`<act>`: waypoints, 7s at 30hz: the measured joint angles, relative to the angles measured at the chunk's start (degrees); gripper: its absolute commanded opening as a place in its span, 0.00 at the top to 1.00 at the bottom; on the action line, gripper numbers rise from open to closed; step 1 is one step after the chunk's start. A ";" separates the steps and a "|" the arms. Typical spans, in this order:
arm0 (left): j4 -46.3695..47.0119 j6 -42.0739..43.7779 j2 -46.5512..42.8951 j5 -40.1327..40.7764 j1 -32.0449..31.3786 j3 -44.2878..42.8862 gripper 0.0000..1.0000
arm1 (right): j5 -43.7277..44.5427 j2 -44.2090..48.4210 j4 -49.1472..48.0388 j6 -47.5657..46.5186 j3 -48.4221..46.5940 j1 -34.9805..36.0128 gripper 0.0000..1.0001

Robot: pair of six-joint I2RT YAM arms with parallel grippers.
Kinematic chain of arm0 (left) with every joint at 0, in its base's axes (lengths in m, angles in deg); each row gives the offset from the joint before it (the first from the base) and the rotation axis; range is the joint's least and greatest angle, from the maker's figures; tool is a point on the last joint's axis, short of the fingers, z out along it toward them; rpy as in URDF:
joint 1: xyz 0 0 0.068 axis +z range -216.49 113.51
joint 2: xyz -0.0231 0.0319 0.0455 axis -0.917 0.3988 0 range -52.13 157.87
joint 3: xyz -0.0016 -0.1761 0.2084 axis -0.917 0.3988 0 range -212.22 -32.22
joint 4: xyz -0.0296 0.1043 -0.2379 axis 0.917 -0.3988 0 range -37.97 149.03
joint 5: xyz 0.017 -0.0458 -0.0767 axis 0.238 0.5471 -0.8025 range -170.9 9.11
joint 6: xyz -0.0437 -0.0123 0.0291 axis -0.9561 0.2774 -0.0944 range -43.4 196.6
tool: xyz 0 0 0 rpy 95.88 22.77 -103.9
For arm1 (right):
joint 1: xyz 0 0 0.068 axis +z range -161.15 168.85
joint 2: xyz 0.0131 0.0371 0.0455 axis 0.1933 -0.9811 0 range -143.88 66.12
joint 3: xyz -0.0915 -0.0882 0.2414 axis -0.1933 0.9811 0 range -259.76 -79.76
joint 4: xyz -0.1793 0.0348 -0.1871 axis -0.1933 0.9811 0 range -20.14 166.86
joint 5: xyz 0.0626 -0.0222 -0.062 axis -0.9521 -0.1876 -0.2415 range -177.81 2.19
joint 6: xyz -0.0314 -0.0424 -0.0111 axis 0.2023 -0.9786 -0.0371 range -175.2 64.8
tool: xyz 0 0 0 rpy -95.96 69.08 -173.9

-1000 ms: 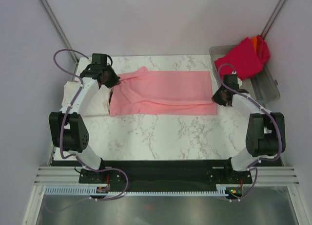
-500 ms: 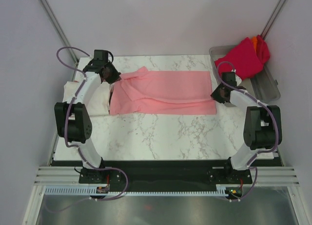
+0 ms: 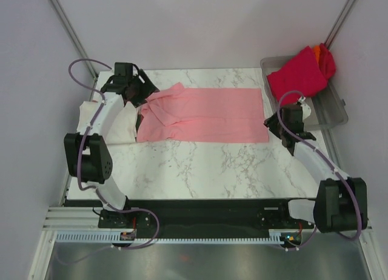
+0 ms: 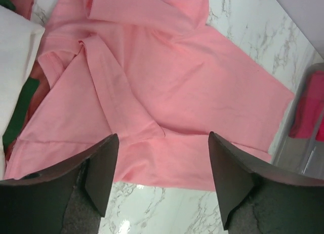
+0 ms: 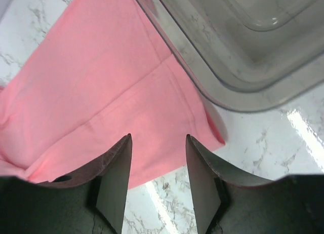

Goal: Fold and stack the t-shirts
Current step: Fold the tshirt

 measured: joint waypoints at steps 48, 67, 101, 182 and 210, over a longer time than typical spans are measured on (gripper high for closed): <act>15.32 -1.42 -42.27 -5.81 -0.83 49.18 0.10 | 21.42 0.50 -13.84 25.18 19.93 8.46 1.00; 16.00 -1.29 -47.69 -3.96 -1.44 60.54 0.23 | 17.05 18.14 1.27 10.01 24.85 -4.31 1.00; 39.78 -9.18 -26.38 4.66 -3.56 65.48 0.88 | 14.60 25.97 -0.26 8.41 28.46 -4.33 1.00; 34.88 -8.02 -39.41 9.46 -2.82 71.97 0.44 | 13.46 26.88 0.17 7.78 28.46 -4.33 1.00; 34.67 -8.85 -26.05 14.71 -2.93 63.14 0.98 | 12.66 26.27 0.15 7.74 28.46 -4.33 1.00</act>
